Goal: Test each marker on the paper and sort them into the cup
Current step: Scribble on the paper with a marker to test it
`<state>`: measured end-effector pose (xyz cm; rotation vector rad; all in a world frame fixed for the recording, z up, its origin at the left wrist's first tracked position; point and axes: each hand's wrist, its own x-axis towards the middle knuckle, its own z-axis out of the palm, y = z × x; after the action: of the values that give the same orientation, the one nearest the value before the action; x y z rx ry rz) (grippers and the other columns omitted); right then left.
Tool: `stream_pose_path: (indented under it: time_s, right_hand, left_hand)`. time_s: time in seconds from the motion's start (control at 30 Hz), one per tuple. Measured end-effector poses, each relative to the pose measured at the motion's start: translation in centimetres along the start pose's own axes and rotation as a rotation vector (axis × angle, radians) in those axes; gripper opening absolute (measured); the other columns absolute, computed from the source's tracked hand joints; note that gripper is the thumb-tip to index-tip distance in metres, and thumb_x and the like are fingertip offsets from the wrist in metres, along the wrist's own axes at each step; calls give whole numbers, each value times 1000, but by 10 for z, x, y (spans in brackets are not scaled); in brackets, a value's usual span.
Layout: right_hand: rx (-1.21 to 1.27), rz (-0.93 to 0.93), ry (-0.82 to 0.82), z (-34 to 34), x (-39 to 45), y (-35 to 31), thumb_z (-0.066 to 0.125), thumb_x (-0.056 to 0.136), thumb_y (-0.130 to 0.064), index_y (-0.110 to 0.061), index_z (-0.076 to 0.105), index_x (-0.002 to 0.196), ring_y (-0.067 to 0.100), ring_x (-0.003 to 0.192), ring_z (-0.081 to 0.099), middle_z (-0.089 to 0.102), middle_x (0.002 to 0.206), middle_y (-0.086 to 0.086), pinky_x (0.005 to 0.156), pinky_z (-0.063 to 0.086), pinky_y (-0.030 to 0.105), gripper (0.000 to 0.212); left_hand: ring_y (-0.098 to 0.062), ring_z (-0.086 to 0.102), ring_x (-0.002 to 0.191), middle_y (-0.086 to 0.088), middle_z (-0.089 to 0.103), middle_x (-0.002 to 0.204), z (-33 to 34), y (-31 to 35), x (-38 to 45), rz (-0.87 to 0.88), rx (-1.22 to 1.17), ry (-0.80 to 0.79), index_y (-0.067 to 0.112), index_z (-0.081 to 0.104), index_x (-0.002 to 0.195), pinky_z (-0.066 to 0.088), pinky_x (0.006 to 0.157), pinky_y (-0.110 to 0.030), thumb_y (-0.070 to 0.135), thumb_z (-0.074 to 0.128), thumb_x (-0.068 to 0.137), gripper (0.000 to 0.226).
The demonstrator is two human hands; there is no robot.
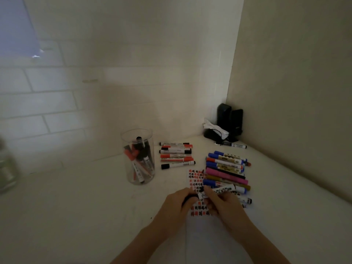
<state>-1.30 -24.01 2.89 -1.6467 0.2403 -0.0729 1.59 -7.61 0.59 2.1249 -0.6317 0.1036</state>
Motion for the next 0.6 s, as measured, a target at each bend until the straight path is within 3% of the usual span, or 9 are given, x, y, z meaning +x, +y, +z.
stream_pose_path:
  time_s: [0.13,0.23,0.37,0.6]
  right_hand:
    - [-1,-77,179,-54,-5,-21,58,91,-31,-3,68,79,12,56,56,66,65,5,55,47,22,32]
    - [-142,-61,160,-67,-5,-17,61,88,-31,-5,69,80,20,63,64,72,75,13,65,54,32,28]
    - [-87,-12,130,-61,-12,3,60,92,-26,-15,68,90,13,66,71,75,77,1,50,50,25,14]
    - [-320,-79,229,-77,0,25,66,87,-32,-10,66,81,9,38,52,62,54,4,42,46,21,23]
  left_hand:
    - [11,55,84,22,62,89,-30,-27,-15,-90,48,8,28,63,96,38,73,-3,24,49,99,15]
    - [8,55,91,20,63,97,-33,-32,-15,-38,87,16,29,64,101,41,77,-6,26,56,95,11]
    - [3,55,90,16,62,97,-7,-16,0,25,24,48,27,65,103,42,74,-10,23,61,92,12]
    - [3,58,88,15,64,95,7,-32,19,-8,69,116,29,68,101,45,82,-11,23,71,84,18]
